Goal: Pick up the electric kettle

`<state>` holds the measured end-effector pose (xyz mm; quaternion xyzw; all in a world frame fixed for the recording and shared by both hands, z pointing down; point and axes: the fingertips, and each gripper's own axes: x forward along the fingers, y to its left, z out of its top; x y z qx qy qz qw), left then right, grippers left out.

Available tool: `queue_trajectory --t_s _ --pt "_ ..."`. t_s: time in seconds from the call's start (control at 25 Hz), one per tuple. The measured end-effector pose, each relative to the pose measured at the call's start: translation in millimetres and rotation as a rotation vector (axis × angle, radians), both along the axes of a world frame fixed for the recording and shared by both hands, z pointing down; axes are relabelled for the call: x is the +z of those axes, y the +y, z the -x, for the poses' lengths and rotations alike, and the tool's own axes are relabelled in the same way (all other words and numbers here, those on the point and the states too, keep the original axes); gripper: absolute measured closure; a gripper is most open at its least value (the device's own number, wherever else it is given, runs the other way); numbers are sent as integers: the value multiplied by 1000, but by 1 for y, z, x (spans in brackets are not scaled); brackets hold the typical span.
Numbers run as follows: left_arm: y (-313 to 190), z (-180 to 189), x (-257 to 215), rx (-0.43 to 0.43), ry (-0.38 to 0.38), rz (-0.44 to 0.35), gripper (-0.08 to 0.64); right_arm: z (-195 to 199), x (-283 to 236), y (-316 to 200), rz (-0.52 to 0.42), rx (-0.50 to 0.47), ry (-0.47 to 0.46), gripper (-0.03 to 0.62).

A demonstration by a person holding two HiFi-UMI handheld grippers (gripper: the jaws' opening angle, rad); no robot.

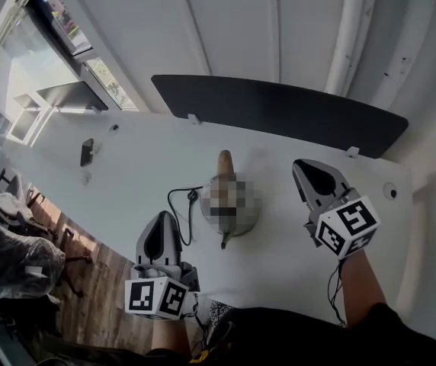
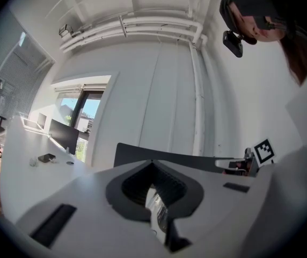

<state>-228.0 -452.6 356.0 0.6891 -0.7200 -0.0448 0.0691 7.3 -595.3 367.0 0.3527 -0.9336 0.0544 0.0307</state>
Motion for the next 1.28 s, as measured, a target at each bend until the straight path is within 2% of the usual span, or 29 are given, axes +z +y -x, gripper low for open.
queue_trajectory --t_s 0.16,0.36,0.68,0.92,0.96,1.04,1.28 --pt "29 0 2 -92 14 -4 558 6 7 3 -4 -81 3 587" --pt "46 -3 10 -156 5 9 558 13 20 -5 -1 -144 22 586" --pt "40 6 11 -160 11 15 558 39 42 -15 8 -201 50 587" --pt "36 7 23 -128 26 42 558 62 61 -26 85 -336 24 583" --pt "36 9 24 -126 29 46 558 67 66 -29 99 -357 39 571" --pt "35 13 28 -123 35 52 558 80 79 -34 124 -398 79 503" --pt "27 20 35 -95 33 66 558 118 116 -49 167 -501 161 444"
